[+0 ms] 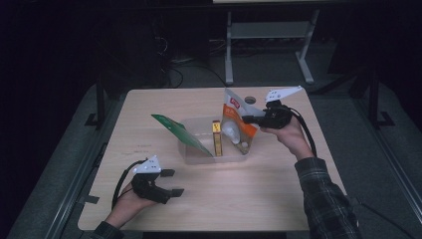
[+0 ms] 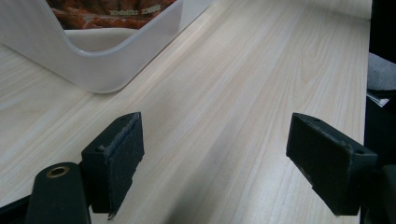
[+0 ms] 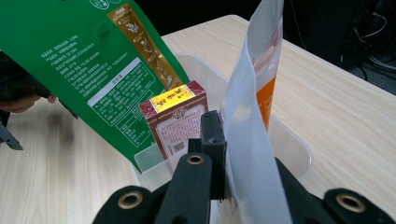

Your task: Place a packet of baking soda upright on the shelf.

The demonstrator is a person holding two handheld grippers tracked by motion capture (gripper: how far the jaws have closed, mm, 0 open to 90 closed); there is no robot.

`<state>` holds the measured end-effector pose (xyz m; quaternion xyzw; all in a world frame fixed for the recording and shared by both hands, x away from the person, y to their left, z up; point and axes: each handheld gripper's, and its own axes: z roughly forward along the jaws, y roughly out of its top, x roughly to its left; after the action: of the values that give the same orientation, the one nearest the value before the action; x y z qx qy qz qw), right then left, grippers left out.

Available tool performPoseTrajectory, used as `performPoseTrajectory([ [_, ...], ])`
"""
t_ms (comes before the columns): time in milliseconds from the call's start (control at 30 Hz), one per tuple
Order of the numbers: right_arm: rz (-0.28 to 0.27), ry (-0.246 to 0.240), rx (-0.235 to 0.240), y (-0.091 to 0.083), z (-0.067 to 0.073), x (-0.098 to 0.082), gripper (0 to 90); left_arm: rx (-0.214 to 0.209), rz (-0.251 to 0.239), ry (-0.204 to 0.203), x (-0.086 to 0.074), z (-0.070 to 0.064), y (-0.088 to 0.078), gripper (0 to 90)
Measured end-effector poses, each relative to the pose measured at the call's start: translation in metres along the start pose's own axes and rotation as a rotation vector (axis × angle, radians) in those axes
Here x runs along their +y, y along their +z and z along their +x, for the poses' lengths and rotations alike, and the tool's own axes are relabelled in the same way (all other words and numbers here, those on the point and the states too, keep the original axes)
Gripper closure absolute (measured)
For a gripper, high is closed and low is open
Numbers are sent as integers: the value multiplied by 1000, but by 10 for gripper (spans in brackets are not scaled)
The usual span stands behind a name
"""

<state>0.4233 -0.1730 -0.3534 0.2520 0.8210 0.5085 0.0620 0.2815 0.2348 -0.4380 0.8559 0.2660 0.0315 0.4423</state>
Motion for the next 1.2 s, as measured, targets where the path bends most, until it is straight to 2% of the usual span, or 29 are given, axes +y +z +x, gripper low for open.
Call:
performPoseTrajectory([
  [167,9,-10,-4,-1,1,0,854,0,3,3,0,-1,1,185],
  [233,11,-16,-23,-2,3,0,780,0,4,4,0,-1,1,186],
  [300,13,-23,-37,-2,4,1,774,-3,5,1,0,-1,1,186],
  [433,25,-40,-62,-1,6,1,688,-2,10,4,0,-1,2,186],
  [533,33,-28,-81,1,7,1,520,-2,13,7,0,-1,2,185],
  [600,50,-11,-134,2,8,0,368,-1,14,8,0,-1,2,185],
  [633,50,-11,-134,2,8,0,368,0,15,8,0,-1,2,185],
  [700,48,5,-136,1,8,-2,312,6,21,15,0,0,2,184],
  [800,22,18,-141,-4,9,-7,269,11,29,16,0,0,2,181],
  [1100,7,42,-181,-25,12,-24,215,26,50,21,-1,4,-1,178],
  [1200,17,47,-188,-31,15,-27,199,27,58,20,-2,4,-3,174],
])
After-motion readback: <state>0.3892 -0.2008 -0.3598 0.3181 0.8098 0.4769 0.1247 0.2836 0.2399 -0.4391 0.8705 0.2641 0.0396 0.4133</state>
